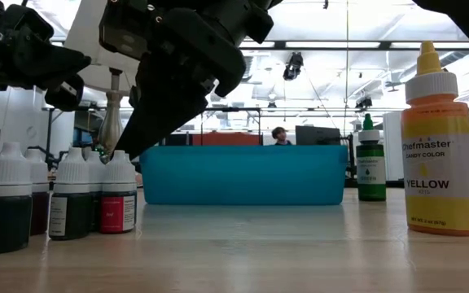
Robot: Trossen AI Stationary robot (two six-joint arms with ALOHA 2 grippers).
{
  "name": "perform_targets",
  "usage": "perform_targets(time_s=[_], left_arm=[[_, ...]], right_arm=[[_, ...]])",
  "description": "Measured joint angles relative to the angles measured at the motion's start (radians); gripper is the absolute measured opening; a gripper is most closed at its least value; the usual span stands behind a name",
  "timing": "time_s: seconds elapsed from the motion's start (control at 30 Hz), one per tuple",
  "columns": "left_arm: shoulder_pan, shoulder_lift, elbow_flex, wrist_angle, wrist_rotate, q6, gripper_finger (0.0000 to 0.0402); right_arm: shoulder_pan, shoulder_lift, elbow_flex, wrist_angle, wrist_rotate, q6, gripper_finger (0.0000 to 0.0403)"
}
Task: Pick & Place food coloring
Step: Put the small green food coloring bottle into the blue bin
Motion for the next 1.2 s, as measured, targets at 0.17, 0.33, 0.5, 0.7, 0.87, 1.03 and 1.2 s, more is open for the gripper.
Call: perform_targets(time_s=[0.17,0.33,0.5,0.7,0.87,1.03,1.2], left_arm=[[0.0,0.0,0.0,0.0,0.0,0.0,0.0],[0.0,0.0,0.0,0.0,0.0,0.0,0.0],[0.0,0.0,0.0,0.0,0.0,0.0,0.0],[0.0,0.0,0.0,0.0,0.0,0.0,0.0],[0.0,0.0,0.0,0.0,0.0,0.0,0.0],[0.0,0.0,0.0,0.0,0.0,0.0,0.0],[0.0,0.0,0.0,0.0,0.0,0.0,0.0]], right_arm=[[0.0,-0.001,0.0,0.001,0.0,-0.001,0.0016],[0.0,-0.002,0.0,0.004,0.0,-0.011,0.001],[-0.001,-0.002,0.0,0.004,-0.001,-0.019,0.0025],[-0.002,-0.002,0.0,0.004,-0.001,-0.019,0.0058],[-0.003,-0.002,0.0,0.005,-0.012,-0.02,0.0089],[-0.003,-0.003,0.0,0.015,-0.033,-0.032,0.0112],[-0.003,-0.004,0.014,0.018,-0.061,-0.042,0.0129]])
